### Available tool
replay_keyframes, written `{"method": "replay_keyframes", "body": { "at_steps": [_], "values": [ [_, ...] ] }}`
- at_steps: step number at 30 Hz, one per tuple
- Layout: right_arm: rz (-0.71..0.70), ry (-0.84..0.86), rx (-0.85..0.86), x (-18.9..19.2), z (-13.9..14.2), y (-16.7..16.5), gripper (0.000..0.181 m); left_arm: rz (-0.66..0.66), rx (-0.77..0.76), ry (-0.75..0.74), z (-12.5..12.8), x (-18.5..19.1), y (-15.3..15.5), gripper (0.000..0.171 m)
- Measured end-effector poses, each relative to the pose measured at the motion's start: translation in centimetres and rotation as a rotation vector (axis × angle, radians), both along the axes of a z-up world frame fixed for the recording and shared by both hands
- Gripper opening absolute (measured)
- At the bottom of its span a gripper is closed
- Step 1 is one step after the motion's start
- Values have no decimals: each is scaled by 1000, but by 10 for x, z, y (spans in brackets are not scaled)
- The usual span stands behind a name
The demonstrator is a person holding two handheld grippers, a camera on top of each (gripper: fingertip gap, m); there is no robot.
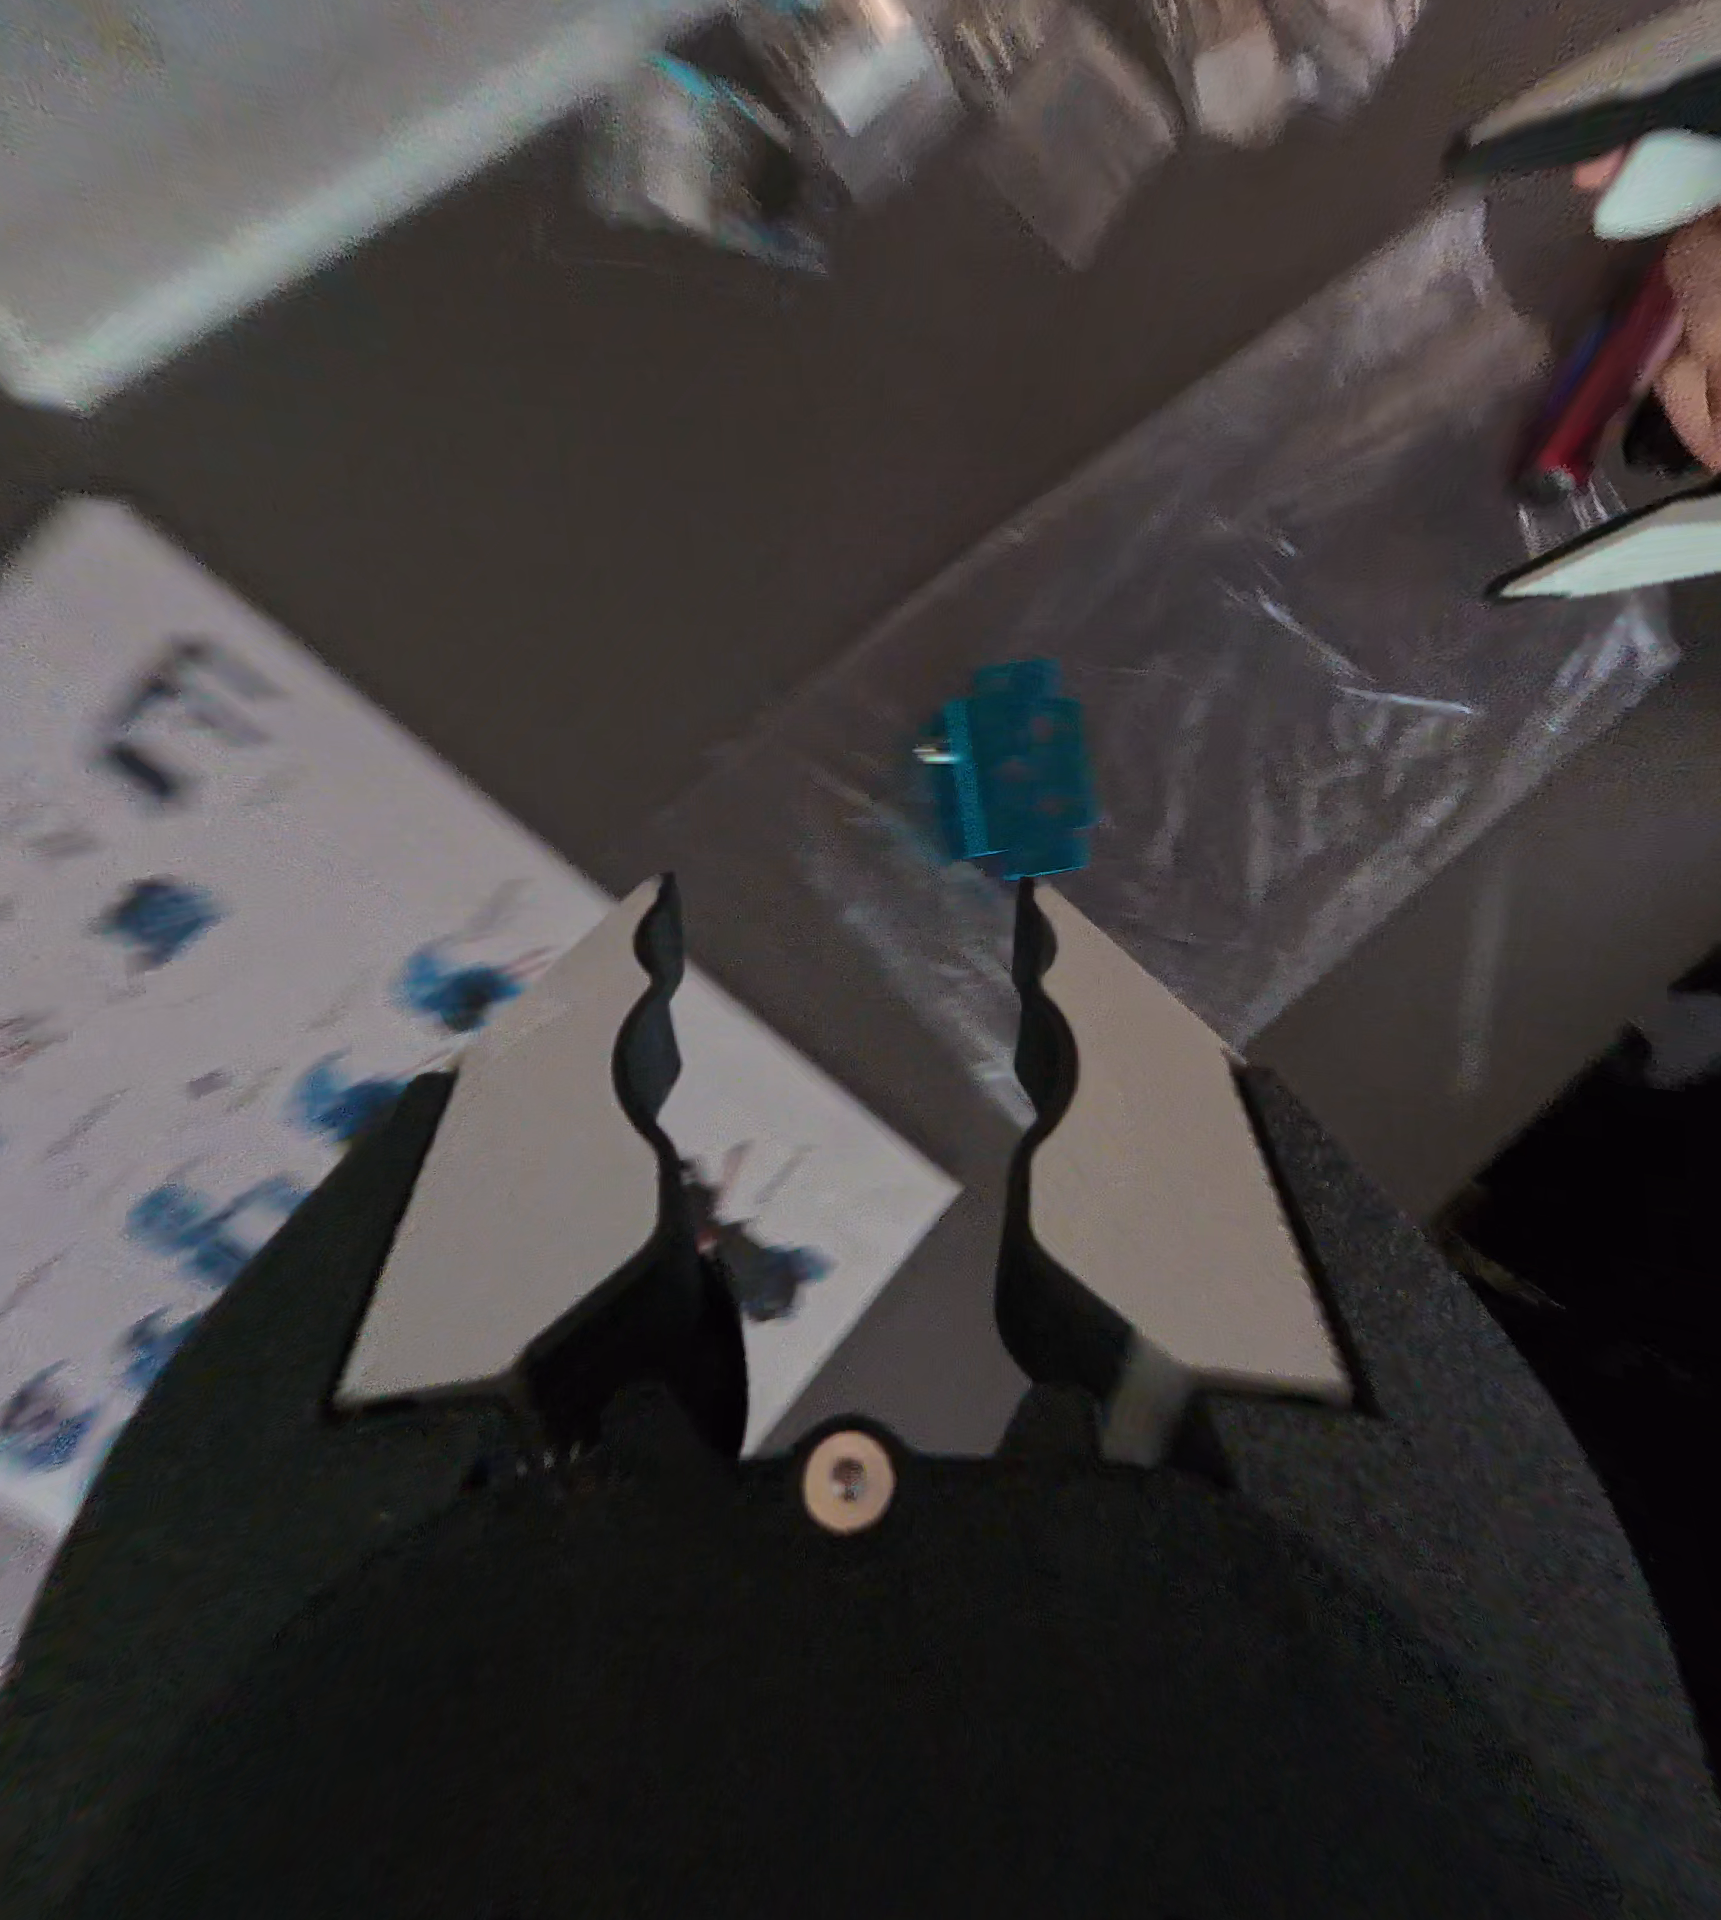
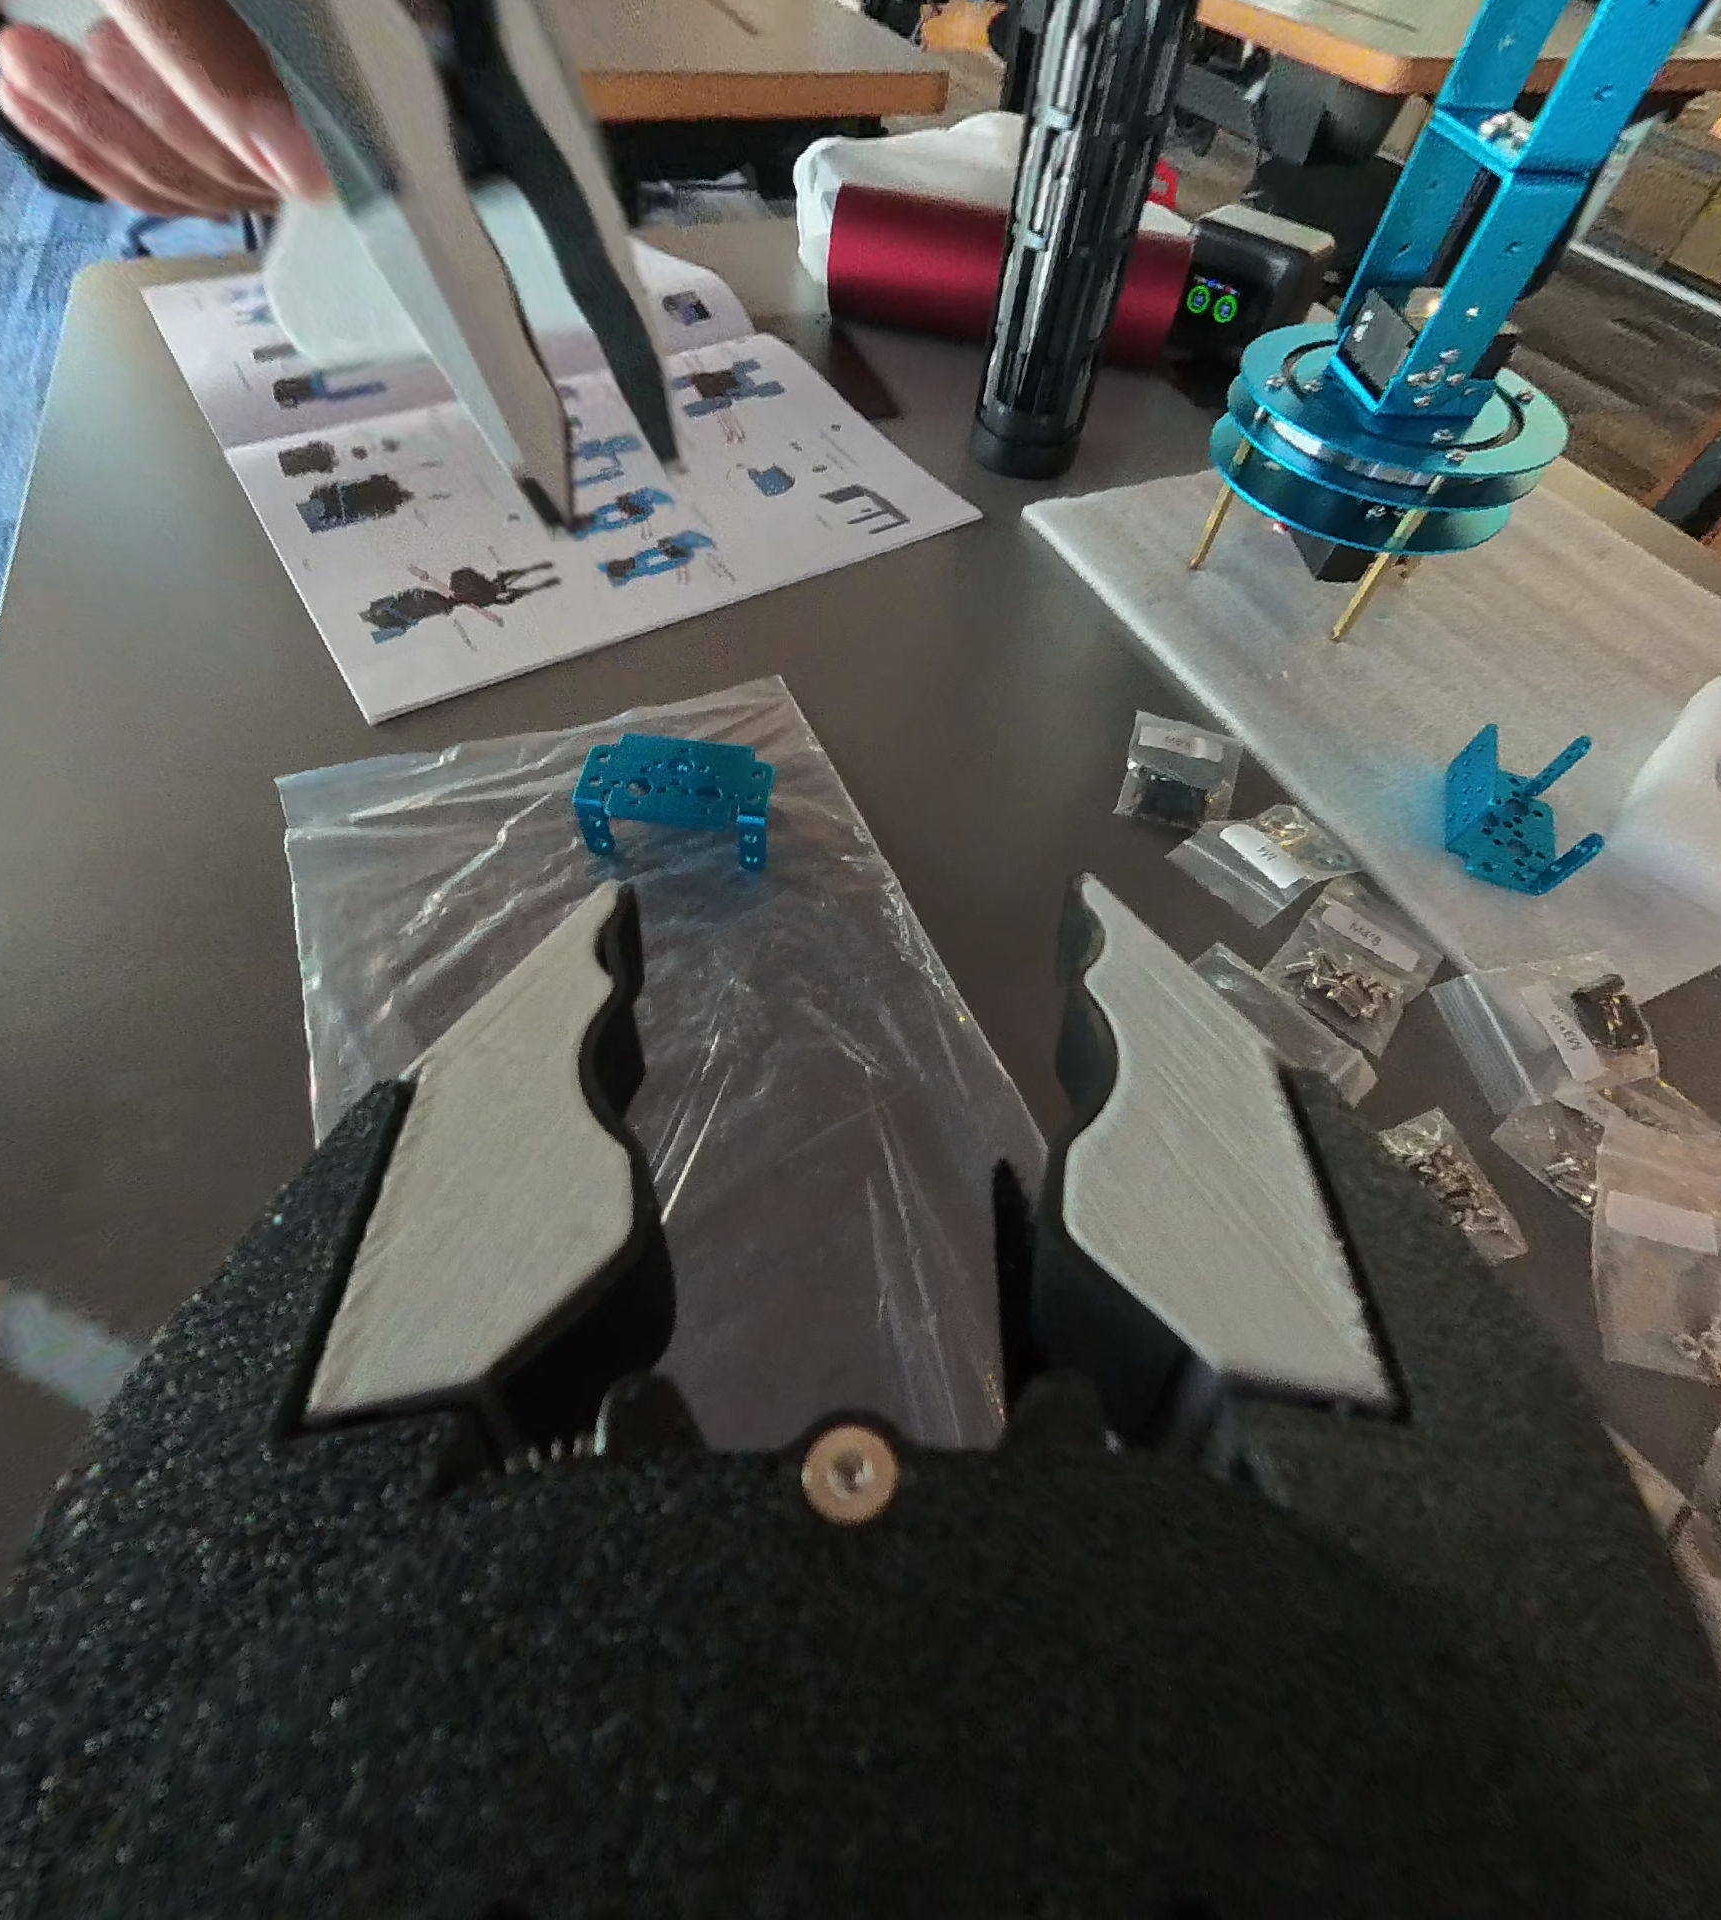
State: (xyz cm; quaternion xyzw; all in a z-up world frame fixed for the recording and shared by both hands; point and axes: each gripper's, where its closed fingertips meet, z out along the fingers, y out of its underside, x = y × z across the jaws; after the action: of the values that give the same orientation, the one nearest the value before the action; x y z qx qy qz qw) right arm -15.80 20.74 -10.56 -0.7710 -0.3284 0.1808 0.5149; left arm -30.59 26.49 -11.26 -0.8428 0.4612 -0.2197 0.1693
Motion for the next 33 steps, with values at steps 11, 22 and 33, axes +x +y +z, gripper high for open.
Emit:
{"method": "replay_keyframes", "body": {
  "at_steps": [11, 22, 33],
  "values": [
    [-115, 142, -187, 6, -25, 17, 65, 423, 503, -298, -19, -172, -2, 60],
    [-53, 107, -217, -5, -36, 18, 63, 506, 594, -274, -32, -177, 14, 51],
    [-26, -43, -186, -10, -53, 16, 67, 709, 585, -243, -34, -205, 33, 44]
  ]
}}
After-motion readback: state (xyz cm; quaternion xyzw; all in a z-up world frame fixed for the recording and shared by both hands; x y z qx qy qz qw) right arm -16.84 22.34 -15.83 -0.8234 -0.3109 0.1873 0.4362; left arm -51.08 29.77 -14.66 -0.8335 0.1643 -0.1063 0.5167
